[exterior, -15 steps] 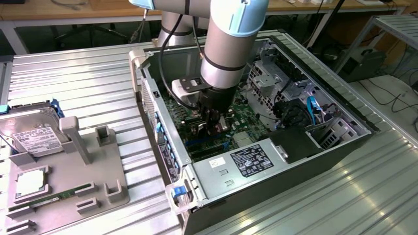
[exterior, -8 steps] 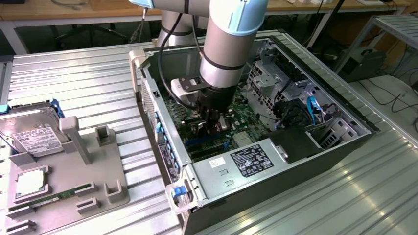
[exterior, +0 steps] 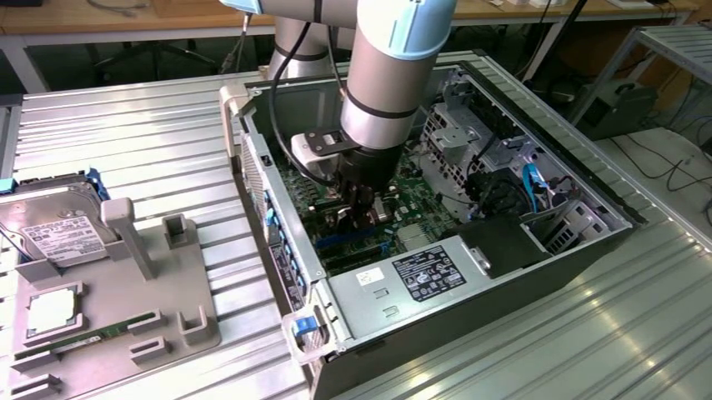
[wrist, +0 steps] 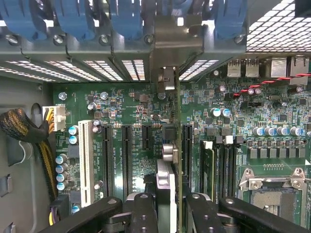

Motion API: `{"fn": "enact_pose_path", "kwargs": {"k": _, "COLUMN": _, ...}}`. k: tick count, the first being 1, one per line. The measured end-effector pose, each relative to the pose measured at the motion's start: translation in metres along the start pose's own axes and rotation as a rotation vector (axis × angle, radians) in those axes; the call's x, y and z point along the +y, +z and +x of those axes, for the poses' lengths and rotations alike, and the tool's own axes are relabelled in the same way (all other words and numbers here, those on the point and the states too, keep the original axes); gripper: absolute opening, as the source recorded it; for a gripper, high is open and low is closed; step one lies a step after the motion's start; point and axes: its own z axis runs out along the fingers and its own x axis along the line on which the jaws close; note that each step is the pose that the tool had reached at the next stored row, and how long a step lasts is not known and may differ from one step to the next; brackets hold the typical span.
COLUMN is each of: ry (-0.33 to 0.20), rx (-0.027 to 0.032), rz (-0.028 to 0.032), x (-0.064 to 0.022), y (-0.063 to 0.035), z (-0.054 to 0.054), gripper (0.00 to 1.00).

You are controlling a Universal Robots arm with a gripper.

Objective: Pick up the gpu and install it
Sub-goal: 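Insert the gpu into the slot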

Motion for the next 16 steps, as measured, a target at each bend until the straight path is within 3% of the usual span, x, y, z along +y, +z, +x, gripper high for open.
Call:
{"fn": "enact_pose_path", "kwargs": {"k": 12, "ry": 0.000, "rx": 0.0001, "rz": -0.0001, "x": 0.0000, "y": 0.0002, "z": 0.0000, "gripper": 0.28}}
{"fn": "enact_pose_path", "kwargs": {"k": 16, "ry": 0.000, "rx": 0.0003, "rz": -0.0034, "x": 0.0000, "y": 0.0033, "z": 0.0001, "gripper": 0.28}}
